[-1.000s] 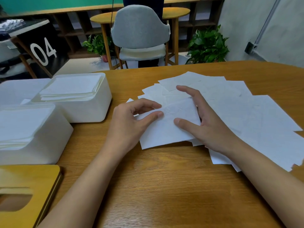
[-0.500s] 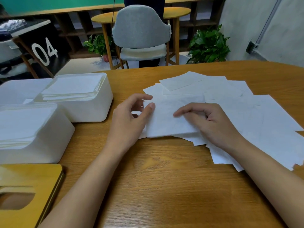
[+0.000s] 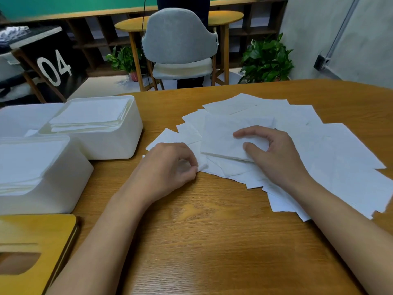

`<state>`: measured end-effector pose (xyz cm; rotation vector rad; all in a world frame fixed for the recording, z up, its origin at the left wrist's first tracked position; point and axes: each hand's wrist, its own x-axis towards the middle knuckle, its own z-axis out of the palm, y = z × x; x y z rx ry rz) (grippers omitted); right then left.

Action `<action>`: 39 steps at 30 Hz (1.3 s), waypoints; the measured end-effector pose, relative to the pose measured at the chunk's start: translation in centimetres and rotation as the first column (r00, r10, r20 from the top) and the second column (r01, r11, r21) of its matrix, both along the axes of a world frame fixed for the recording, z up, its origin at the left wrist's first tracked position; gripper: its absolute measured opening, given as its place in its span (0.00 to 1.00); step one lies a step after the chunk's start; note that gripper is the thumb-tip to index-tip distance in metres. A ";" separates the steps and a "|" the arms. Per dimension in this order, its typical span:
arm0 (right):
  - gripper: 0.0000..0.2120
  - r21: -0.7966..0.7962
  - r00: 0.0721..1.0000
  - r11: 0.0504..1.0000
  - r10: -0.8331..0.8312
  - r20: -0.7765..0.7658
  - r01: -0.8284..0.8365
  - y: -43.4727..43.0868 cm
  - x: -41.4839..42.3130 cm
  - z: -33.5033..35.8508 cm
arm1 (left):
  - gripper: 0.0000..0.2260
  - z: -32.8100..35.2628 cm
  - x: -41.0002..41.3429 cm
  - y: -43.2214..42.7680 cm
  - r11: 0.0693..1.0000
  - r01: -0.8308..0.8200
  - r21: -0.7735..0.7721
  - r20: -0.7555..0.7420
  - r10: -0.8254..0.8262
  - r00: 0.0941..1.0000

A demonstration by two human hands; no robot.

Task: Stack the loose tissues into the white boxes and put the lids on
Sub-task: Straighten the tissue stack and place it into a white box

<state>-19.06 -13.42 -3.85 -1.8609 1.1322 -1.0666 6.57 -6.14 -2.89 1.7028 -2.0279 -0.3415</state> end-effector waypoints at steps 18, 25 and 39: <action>0.21 -0.052 0.963 0.975 0.205 -0.174 -0.217 0.9 0.2 0.4 | 0.02 1.6 -2.7 1.2 0.989 0.081 -0.128 -0.318 -0.118 0.941; 0.06 -0.032 0.964 0.967 0.251 -0.087 -0.254 1.7 1.0 0.2 | 0.06 1.9 -2.4 1.3 0.984 0.105 -0.145 -0.375 -0.153 0.914; 0.16 0.180 0.931 0.919 0.321 0.177 -0.351 1.9 0.9 1.5 | 0.16 2.4 -2.5 1.1 0.996 -0.057 -0.063 -0.642 0.003 0.766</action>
